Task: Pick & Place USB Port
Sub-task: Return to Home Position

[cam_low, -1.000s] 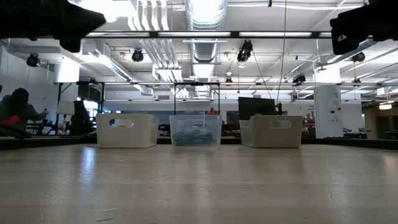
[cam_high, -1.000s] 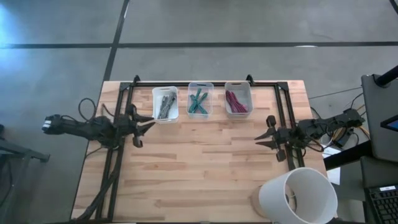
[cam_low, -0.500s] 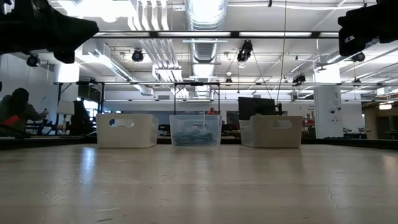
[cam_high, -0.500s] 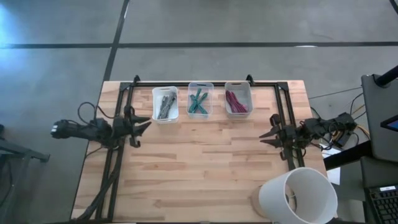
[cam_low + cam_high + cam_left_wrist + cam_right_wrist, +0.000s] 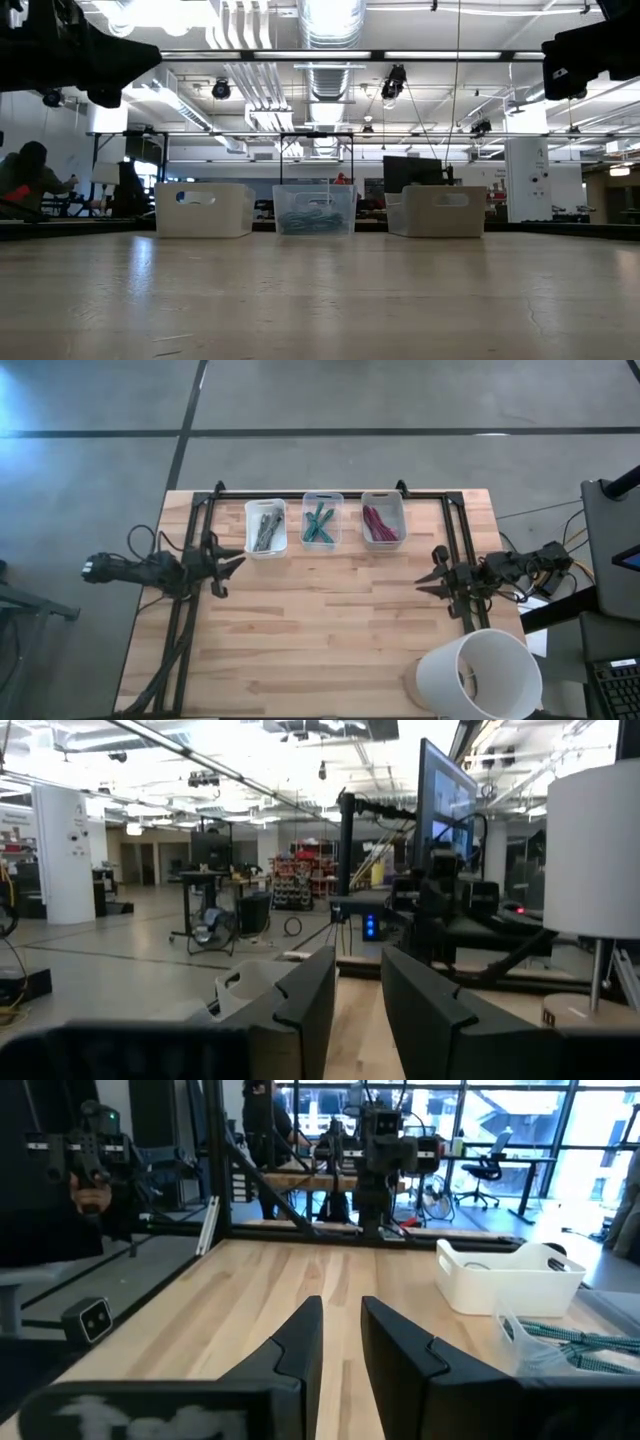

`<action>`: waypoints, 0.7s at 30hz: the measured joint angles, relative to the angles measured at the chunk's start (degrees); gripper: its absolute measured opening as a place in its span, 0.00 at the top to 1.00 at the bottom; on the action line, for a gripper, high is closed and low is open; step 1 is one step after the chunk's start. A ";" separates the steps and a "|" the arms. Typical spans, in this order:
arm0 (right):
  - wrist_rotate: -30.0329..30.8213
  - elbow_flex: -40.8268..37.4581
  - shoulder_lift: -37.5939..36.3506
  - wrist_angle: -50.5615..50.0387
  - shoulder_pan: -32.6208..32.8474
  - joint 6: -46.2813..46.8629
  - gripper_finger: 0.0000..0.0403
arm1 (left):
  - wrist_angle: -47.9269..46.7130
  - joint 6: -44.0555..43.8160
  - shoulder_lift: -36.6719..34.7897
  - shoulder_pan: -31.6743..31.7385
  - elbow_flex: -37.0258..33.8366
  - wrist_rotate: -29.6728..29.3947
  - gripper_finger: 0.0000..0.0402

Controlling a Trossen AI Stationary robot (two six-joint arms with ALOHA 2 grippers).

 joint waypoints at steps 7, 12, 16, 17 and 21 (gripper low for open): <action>-0.04 -3.35 0.02 2.00 0.00 1.92 0.83 | -1.21 -2.17 -0.02 0.00 -0.03 -0.01 0.73; -0.12 -5.67 0.17 3.49 0.00 2.80 0.83 | -1.12 -2.21 -0.02 0.00 -0.04 -0.02 0.72; -0.05 -6.00 0.52 5.07 0.04 1.83 0.83 | -1.21 -2.26 0.07 0.00 -0.09 -0.04 0.72; 0.32 -6.01 0.52 5.07 0.04 1.05 0.83 | -1.25 -2.26 0.11 0.00 -0.09 -0.03 0.73; 2.53 -6.01 0.55 5.22 0.02 -1.86 0.83 | -1.38 -2.26 0.13 0.00 -0.11 -0.04 0.73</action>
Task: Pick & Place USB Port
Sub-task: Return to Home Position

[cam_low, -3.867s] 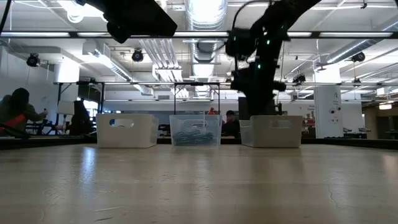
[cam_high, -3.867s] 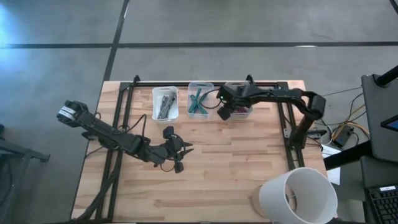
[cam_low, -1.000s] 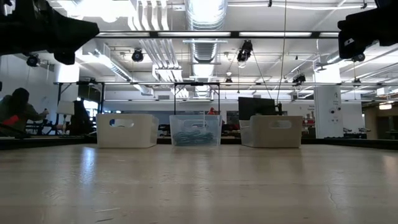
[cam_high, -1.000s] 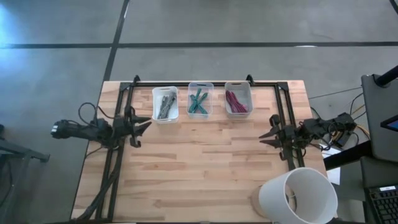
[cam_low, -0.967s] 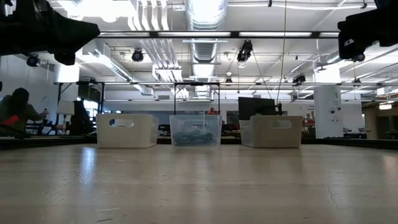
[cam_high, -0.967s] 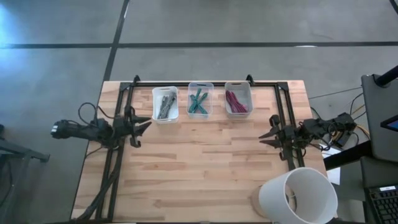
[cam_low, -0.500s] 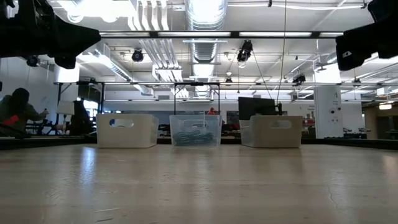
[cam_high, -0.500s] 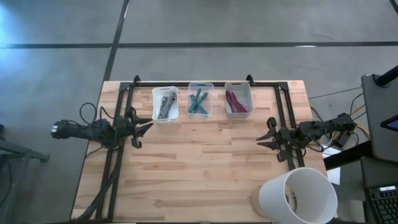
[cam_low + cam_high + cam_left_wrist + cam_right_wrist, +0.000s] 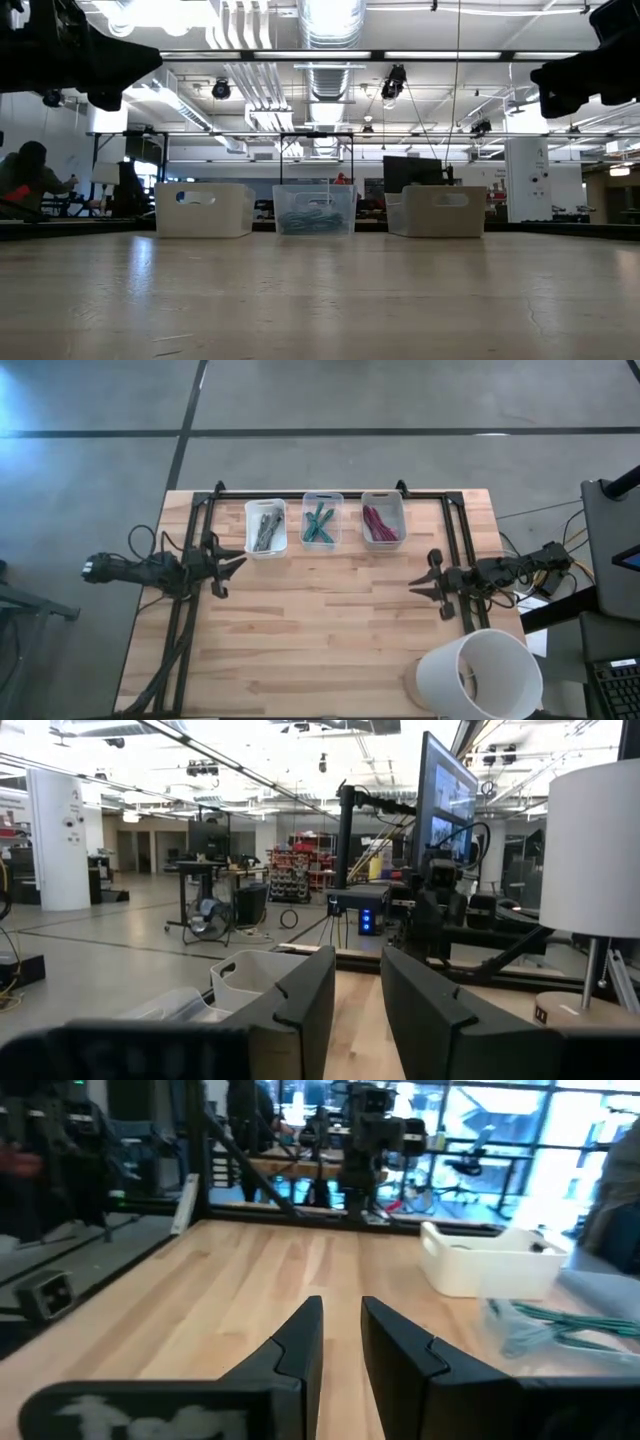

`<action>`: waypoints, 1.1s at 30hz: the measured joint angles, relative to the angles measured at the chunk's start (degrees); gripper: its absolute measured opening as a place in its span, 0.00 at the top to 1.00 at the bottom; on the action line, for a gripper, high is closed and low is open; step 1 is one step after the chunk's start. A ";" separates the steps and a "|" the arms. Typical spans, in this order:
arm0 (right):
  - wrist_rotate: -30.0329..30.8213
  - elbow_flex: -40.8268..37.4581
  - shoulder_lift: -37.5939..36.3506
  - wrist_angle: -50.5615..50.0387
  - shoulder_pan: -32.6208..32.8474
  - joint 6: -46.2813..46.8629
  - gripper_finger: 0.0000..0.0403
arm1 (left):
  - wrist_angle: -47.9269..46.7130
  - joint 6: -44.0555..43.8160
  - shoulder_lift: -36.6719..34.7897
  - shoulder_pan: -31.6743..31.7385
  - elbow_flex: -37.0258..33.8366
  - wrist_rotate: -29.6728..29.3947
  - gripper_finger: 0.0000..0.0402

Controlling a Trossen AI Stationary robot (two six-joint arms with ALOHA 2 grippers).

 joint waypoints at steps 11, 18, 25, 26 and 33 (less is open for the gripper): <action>1.27 -0.13 2.39 0.51 -0.02 0.53 0.83 | -0.15 -0.01 0.00 0.00 -0.04 0.02 0.73; 1.34 -0.12 3.80 0.49 -0.02 5.96 0.83 | -0.20 -0.02 0.00 0.00 -0.04 0.02 0.73; 1.34 -0.13 3.82 0.49 -0.02 6.17 0.83 | -0.13 -0.02 0.00 0.00 -0.04 0.02 0.73; 1.34 -0.13 3.82 0.49 -0.02 6.13 0.83 | -0.13 -0.02 0.00 0.00 -0.04 0.02 0.72; 1.34 -0.13 3.82 0.49 -0.02 6.14 0.83 | -0.11 -0.02 0.00 0.00 -0.07 0.02 0.73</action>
